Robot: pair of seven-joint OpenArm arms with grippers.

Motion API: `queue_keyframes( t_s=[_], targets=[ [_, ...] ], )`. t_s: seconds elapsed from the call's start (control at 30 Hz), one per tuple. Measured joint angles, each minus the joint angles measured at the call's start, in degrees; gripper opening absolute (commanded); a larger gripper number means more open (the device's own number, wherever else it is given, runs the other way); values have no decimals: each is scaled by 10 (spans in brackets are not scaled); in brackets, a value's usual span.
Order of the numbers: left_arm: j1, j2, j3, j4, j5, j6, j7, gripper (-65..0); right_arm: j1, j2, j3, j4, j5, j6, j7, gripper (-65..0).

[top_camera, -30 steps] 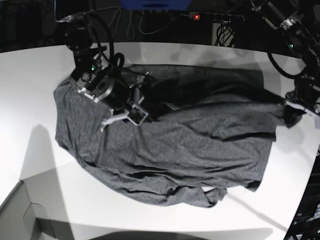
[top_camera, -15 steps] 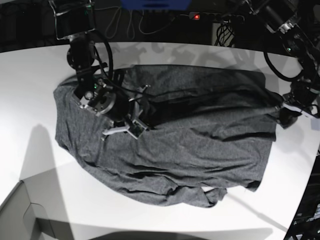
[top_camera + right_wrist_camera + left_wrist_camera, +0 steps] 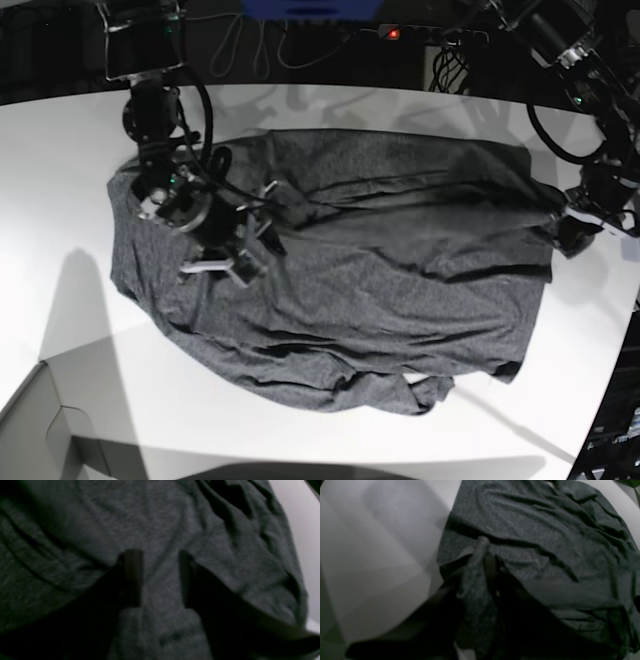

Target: Layout the t-shirt on the table in an organized manner, then fold the t-shirt properly

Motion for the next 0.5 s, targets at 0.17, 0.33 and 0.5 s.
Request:
queue_keyframes(
  t_s=[0.17,0.33,0.5],
  targets=[
    [0,5,0,0,0,0,0,-649,-52,-5,33,82,-4,-5,3,-296],
    [-1,8,0,-1,-1,0,0,-649,-130,25,-92,113,0,4,3,-296],
    [-1,8,0,-1,0,0,0,-649,-136,37,-175,91,-54,5,9,-296]
  ],
)
